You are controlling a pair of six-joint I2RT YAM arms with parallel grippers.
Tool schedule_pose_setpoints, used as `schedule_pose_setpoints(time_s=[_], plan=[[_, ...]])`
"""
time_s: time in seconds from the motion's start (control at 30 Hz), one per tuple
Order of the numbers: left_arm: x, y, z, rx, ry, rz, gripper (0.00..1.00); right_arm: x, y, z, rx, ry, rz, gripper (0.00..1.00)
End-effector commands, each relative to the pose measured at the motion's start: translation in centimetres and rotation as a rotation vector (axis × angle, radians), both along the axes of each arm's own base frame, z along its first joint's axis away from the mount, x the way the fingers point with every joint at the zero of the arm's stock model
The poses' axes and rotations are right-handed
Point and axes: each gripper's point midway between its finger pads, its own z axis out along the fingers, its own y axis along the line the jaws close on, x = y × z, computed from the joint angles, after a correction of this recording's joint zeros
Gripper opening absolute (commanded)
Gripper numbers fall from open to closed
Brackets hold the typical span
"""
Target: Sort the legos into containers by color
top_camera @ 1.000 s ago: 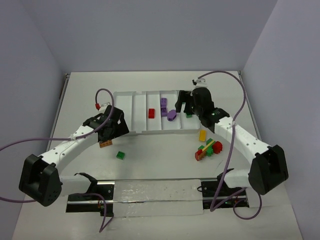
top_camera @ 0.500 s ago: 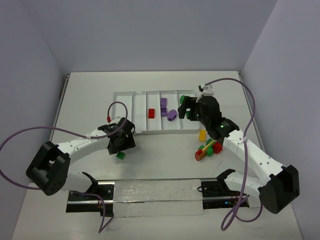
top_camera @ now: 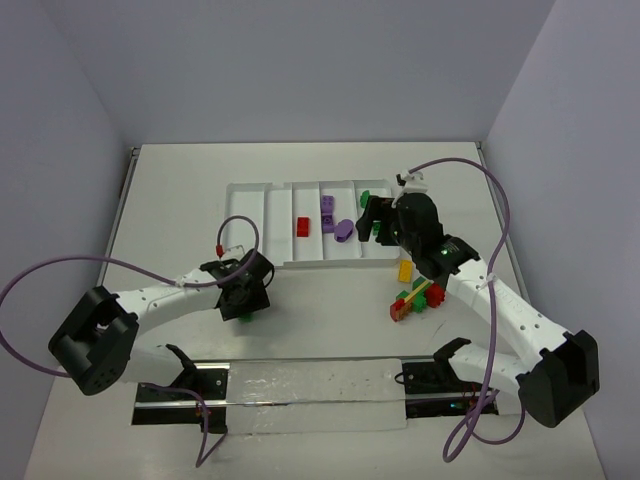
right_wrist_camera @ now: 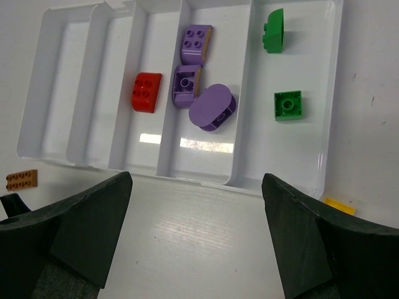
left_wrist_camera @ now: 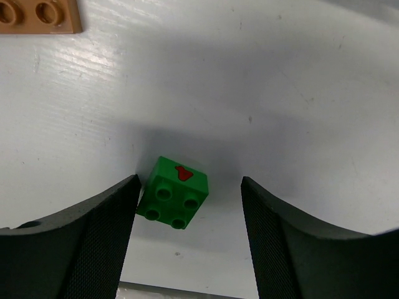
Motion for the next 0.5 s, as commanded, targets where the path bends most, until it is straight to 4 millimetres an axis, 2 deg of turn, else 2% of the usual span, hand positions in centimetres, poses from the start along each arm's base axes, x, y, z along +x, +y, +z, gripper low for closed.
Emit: schedule_pose_setpoints(time_s=[0.0, 0.07, 0.27, 0.33, 0.43, 0.47], plan=[[-0.1, -0.5, 0.2, -0.019, -0.027, 0.014, 0.73, 0.1, 1.1, 1.9, 0.052, -0.029, 0.028, 0.92], [-0.1, -0.6, 0.2, -0.017, -0.028, 0.012, 0.72, 0.0, 1.2, 1.8, 0.054, -0.023, 0.030, 0.92], [0.2, -1.6, 0.6, -0.017, -0.041, -0.012, 0.57, -0.2, 1.3, 1.4, 0.060, 0.003, 0.032, 0.92], [0.3, -1.8, 0.7, -0.014, -0.045, -0.020, 0.49, -0.3, 1.5, 1.4, 0.068, 0.003, 0.044, 0.92], [0.4, -2.0, 0.6, -0.003, -0.045, -0.026, 0.32, -0.4, 1.5, 1.5, 0.076, 0.000, 0.042, 0.92], [0.5, -2.1, 0.7, -0.004, -0.044, -0.032, 0.23, -0.4, 1.5, 1.6, 0.075, -0.002, 0.040, 0.92]])
